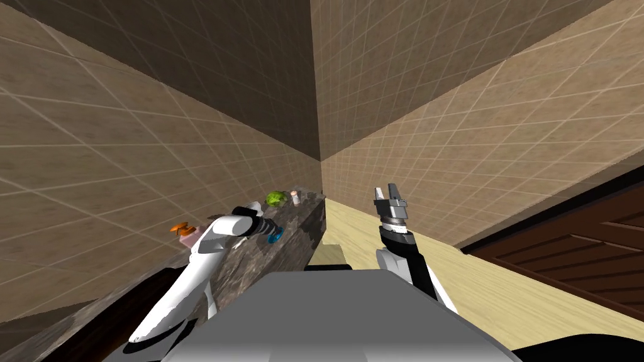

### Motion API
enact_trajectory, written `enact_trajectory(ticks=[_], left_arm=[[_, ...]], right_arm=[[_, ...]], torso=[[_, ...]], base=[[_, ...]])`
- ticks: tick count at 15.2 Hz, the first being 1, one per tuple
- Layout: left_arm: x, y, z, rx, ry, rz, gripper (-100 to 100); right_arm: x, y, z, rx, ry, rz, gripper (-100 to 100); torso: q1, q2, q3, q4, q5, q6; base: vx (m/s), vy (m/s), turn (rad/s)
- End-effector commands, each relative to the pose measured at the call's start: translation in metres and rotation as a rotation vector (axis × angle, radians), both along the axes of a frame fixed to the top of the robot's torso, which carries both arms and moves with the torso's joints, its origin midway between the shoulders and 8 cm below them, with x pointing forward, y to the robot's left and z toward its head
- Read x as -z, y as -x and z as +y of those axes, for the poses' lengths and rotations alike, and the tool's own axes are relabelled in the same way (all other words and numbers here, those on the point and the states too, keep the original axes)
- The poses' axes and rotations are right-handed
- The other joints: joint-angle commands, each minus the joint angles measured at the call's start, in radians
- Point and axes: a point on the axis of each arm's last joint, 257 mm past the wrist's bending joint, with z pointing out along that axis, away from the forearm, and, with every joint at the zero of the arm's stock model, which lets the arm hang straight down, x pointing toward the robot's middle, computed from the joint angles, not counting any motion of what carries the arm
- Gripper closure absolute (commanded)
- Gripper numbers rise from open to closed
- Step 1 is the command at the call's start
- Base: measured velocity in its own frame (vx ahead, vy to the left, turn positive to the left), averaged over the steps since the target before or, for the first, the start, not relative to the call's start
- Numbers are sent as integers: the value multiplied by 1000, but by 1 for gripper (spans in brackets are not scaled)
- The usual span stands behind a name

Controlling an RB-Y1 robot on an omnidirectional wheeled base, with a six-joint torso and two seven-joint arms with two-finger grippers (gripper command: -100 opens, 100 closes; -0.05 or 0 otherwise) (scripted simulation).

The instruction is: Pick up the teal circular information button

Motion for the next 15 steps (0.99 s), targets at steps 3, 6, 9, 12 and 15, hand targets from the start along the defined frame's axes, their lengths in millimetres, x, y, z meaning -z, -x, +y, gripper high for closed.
enact_trajectory(ticks=[3,6,9,12,15], left_arm=[[2,12,3,-19,9,62,-100],[1,23,7,-47,23,127,-100],[1,31,9,-57,25,167,-100],[0,42,12,-77,31,222,-100],[8,39,15,-79,31,218,-100]], right_arm=[[0,0,0,0,0,0,0],[0,0,0,0,0,0,0],[0,0,0,0,0,0,0],[0,0,0,0,0,0,0],[0,0,0,0,0,0,0]], torso=[[0,0,0,0,0,0],[0,0,0,0,0,0],[0,0,0,0,0,0],[0,0,0,0,0,0],[0,-1,0,0,0,0]], base=[[-20,19,-65],[-21,20,-84],[-21,22,-68],[-21,20,-77],[-11,9,-31]])
